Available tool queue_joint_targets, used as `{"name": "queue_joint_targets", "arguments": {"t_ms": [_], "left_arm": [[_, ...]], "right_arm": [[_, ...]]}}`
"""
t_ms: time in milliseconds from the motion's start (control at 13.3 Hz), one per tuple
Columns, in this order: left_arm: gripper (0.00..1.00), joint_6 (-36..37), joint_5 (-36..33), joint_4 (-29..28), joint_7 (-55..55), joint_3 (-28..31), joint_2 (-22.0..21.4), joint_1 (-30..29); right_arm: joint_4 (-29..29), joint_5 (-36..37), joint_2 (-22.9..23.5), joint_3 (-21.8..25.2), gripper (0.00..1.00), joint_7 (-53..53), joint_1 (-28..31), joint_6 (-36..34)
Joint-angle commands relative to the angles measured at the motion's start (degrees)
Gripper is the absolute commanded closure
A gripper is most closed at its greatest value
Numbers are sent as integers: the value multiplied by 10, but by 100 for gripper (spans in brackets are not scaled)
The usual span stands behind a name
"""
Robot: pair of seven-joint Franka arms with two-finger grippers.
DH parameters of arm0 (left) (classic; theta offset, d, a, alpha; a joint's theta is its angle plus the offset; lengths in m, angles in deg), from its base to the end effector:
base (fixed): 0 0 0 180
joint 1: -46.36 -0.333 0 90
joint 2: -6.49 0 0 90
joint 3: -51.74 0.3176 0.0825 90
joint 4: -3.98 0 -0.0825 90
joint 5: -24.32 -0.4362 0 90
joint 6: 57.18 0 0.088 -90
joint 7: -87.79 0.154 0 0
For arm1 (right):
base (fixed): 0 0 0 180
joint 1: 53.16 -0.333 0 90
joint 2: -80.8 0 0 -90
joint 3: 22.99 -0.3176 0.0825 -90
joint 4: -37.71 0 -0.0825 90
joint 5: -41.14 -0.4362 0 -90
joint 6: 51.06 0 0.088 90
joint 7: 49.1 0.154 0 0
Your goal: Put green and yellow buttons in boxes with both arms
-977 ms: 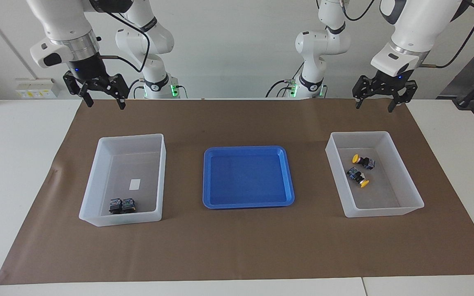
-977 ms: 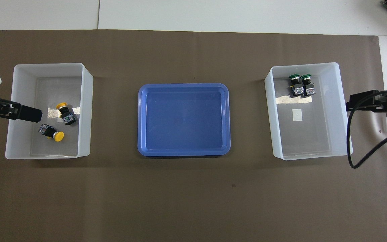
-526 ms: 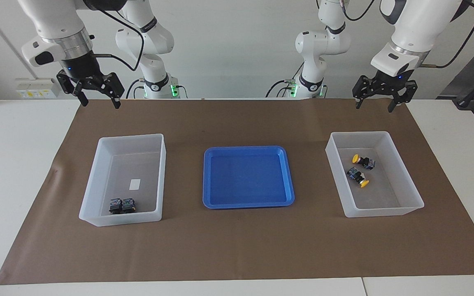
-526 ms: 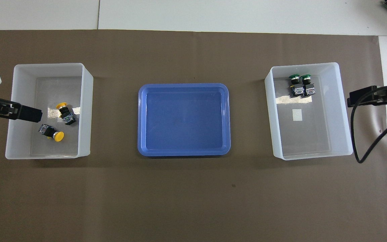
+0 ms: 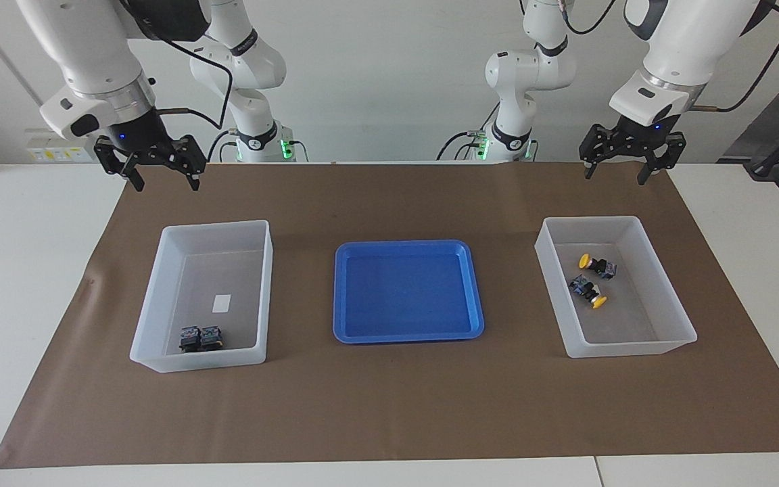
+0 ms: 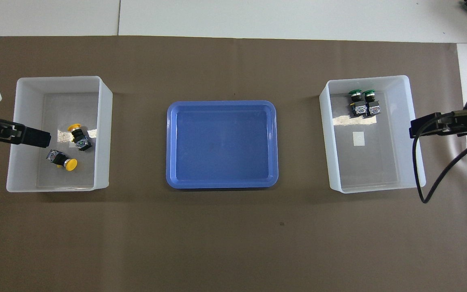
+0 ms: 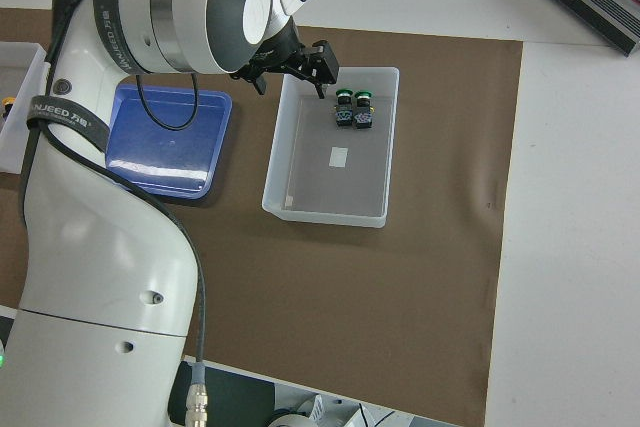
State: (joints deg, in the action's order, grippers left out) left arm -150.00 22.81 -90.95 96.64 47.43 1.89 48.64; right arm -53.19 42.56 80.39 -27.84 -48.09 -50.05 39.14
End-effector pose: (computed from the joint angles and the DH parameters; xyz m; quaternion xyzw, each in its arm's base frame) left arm 0.5845 -0.0650 0.5861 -0.9905 0.1346 -0.0213 0.0166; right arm 0.6042 0.0147 0.5755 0.9999 0.0064 -0.0022 0.0128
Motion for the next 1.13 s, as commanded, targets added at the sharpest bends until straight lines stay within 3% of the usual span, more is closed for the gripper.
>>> {"name": "queue_joint_targets", "arguments": {"t_ms": [0,376,602,1053], "left_arm": [[0,-2,5,-3,10,-2,-7,-6],[0,-2,5,-3,10,-3,-7,-6],[0,-2,5,-3,10,-3,-7,-6],[0,-3,5,-3,10,-3,-7,-6]], "right_arm": [[-16,6,-14,-3,0,5,1,3],[-11,-5,-11,4,0,9,-5,12],[-11,-7,-20,67,0,8,-57,8],[-13,-5,-14,69,0,9,-59,2]]}}
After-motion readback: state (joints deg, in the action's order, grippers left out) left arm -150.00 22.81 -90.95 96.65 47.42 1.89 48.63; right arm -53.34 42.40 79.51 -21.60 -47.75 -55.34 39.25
